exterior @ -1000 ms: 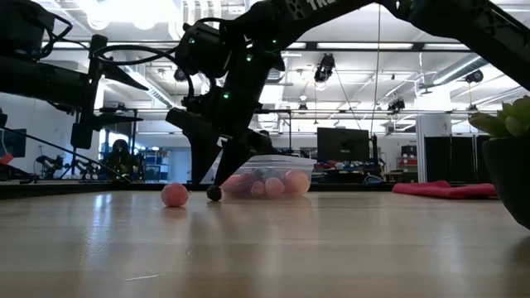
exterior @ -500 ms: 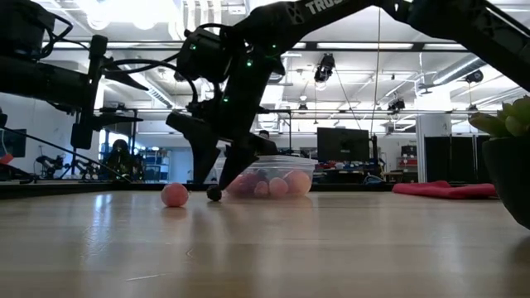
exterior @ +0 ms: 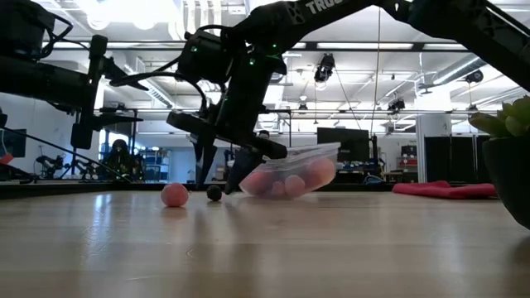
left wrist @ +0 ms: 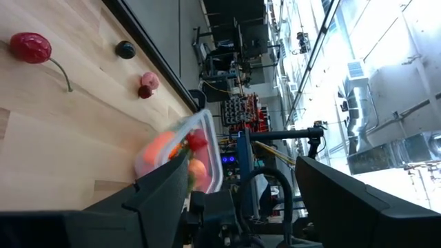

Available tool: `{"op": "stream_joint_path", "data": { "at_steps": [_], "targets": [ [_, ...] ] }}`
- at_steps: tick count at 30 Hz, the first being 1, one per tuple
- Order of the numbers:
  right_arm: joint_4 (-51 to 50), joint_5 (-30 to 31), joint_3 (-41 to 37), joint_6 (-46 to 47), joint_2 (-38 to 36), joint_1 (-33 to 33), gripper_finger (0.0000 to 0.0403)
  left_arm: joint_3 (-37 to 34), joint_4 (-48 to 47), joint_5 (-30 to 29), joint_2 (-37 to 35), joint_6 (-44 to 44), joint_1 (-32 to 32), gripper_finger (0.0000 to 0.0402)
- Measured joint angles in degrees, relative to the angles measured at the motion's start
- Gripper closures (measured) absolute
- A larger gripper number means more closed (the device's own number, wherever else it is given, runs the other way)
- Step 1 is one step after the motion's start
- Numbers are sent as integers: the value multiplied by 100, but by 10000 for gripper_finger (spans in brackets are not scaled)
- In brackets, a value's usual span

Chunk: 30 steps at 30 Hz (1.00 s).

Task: Pick and placing Produce into tupperware
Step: Put the blackberry into the transparent container

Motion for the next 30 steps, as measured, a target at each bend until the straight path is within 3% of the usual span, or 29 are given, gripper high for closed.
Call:
{"op": "stream_joint_path", "data": {
  "at_steps": [9, 18, 27, 30],
  "targets": [
    [26, 47, 72, -426, 0, 0, 184, 0, -1, 1, -2, -1, -1, 146],
    [-65, 13, 575, -2169, 0, 42, 184, 0, 1, 0, -7, 0, 0, 146],
    [-2176, 18, 797, -4128, 0, -109, 184, 0, 0, 0, 0, 0, 1, 146],
    [-2300, 54, 789, -4988, 0, -123, 184, 0, 0, 1, -8, 0, 0, 146]
  ]
}}
